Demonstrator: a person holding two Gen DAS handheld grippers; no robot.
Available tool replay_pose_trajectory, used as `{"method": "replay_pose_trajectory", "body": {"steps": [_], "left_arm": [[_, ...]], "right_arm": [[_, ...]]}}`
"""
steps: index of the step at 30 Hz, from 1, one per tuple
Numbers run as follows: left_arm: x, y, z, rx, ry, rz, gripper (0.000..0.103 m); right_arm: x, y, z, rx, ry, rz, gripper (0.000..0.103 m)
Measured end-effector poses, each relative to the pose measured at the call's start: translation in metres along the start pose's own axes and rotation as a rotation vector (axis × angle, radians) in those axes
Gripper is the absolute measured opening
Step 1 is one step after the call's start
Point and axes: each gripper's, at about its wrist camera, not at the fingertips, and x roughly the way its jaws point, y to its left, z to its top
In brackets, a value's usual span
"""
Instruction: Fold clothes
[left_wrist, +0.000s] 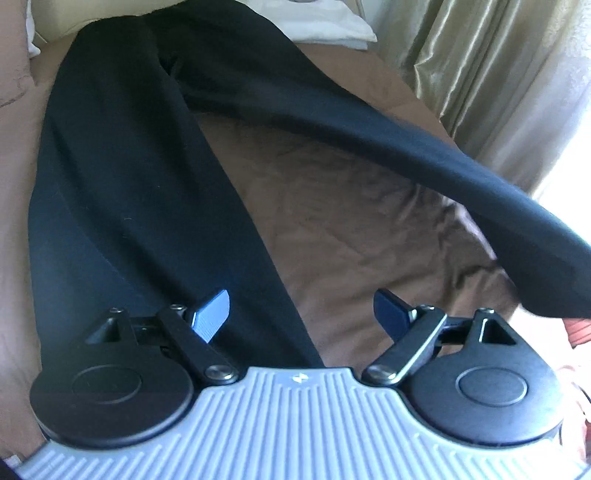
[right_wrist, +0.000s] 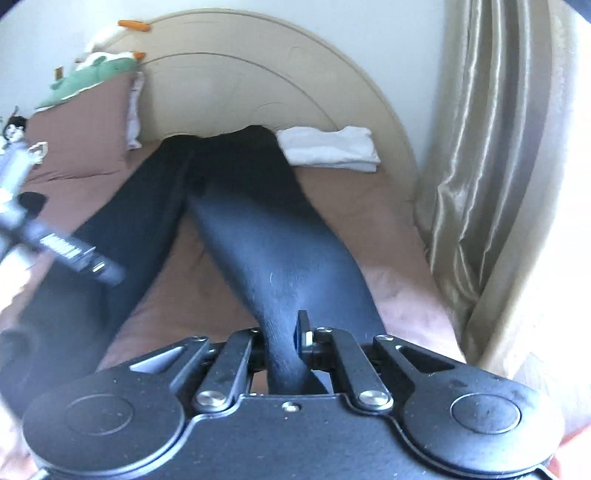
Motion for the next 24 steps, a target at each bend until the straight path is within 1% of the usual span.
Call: {"method": "replay_pose_trajectory", "body": {"steps": [2, 3, 6, 7, 9, 11, 12, 13, 14, 15, 16, 17, 19, 21, 22, 24], "left_arm": [[0.004, -0.002, 0.002, -0.010, 0.008, -0.027, 0.086], [0.008, -0.005, 0.002, -0.016, 0.013, -0.046, 0.086], [0.022, -0.017, 0.003, -0.034, 0.038, -0.096, 0.086], [0.026, -0.022, 0.003, -0.029, 0.048, -0.103, 0.086], [0.031, -0.030, 0.001, -0.001, 0.064, -0.095, 0.086], [0.034, -0.039, 0.000, 0.041, 0.075, -0.068, 0.086], [0.036, -0.043, -0.001, 0.062, 0.081, -0.055, 0.086], [0.036, -0.046, -0.002, 0.079, 0.085, -0.044, 0.086], [0.034, -0.046, -0.002, 0.090, 0.086, -0.037, 0.086], [0.033, -0.047, -0.002, 0.101, 0.087, -0.030, 0.086], [0.031, -0.048, -0.003, 0.112, 0.088, -0.023, 0.086], [0.030, -0.048, -0.003, 0.118, 0.088, -0.021, 0.086], [0.031, -0.051, 0.000, 0.113, 0.089, -0.034, 0.086], [0.035, -0.056, 0.002, 0.108, 0.096, -0.063, 0.086], [0.036, -0.058, 0.004, 0.108, 0.100, -0.074, 0.086], [0.039, -0.064, 0.006, 0.116, 0.109, -0.081, 0.086]], "right_arm": [[-0.003, 0.006, -0.023, 0.011, 0.056, 0.065, 0.004], [0.006, 0.013, -0.036, -0.014, 0.077, 0.070, 0.004], [0.051, 0.044, -0.075, -0.130, 0.181, 0.064, 0.004], [0.064, 0.051, -0.082, -0.133, 0.207, 0.089, 0.004], [0.087, 0.064, -0.093, -0.145, 0.256, 0.129, 0.006], [0.093, 0.069, -0.091, -0.197, 0.278, 0.126, 0.011], [0.091, 0.065, -0.086, -0.177, 0.285, 0.136, 0.013], [0.086, 0.058, -0.079, -0.137, 0.293, 0.142, 0.020], [0.078, 0.049, -0.071, -0.100, 0.291, 0.138, 0.040], [0.070, 0.040, -0.063, -0.064, 0.289, 0.134, 0.057], [0.061, 0.031, -0.054, -0.031, 0.278, 0.130, 0.059], [0.052, 0.019, -0.046, -0.014, 0.237, 0.127, 0.060], [0.042, -0.007, -0.033, 0.032, 0.188, 0.144, 0.061], [0.045, -0.038, -0.028, 0.122, 0.152, 0.146, 0.068], [0.051, -0.054, -0.029, 0.180, 0.161, 0.123, 0.068], [0.063, -0.084, -0.034, 0.312, 0.201, 0.129, 0.068]]}}
